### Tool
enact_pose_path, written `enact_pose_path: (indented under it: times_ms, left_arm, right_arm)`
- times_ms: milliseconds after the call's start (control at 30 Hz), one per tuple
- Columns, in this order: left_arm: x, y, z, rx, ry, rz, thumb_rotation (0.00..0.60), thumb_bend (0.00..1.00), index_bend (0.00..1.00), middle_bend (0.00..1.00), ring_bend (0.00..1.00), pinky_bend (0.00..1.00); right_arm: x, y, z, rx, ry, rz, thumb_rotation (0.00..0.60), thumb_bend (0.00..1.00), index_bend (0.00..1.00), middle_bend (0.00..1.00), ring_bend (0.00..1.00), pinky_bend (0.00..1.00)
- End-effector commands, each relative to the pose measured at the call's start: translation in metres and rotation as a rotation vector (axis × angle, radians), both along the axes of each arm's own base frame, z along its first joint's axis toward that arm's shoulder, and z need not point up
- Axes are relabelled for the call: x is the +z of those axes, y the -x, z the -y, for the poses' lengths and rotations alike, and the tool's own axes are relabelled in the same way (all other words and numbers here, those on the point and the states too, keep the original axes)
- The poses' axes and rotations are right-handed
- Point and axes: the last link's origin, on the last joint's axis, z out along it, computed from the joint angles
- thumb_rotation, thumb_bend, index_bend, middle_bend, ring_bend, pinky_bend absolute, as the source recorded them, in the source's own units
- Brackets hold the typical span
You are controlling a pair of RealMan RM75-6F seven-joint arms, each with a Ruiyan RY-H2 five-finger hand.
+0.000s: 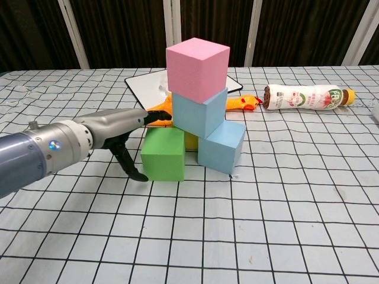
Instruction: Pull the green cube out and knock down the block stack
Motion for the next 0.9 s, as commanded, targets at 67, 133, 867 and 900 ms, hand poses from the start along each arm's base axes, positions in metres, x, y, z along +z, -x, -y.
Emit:
enact_pose_path:
  times_ms: [67,133,867,900]
  left_arm:
    - [-0.008,-0.011,0.000,-0.032,-0.010,0.000,0.600,0.00,0.00,0.02,0.00,0.05]
    - [-0.010,-0.013,0.004,-0.046,-0.004,0.002,0.600,0.00,0.01,0.04,0.02,0.10]
    - [0.055,0.049,-0.018,-0.145,-0.323,-0.059,0.600,0.42,0.24,0.35,0.51,0.50]
    - [0.060,0.054,-0.018,-0.158,-0.343,-0.076,0.600,0.42,0.24,0.35,0.51,0.50]
  right_arm:
    - [-0.001,0.000,0.000,0.001,-0.004,-0.001,0.600,0.03,0.18,0.07,0.16,0.04]
    - [-0.001,0.000,0.001,0.000,-0.007,-0.001,0.600,0.03,0.18,0.07,0.16,0.04]
    - [-0.008,-0.002,0.002,-0.009,-0.048,0.000,0.600,0.03,0.18,0.07,0.16,0.04]
    - [-0.008,-0.002,0.002,-0.008,-0.047,0.001,0.600,0.03,0.18,0.07,0.16,0.04]
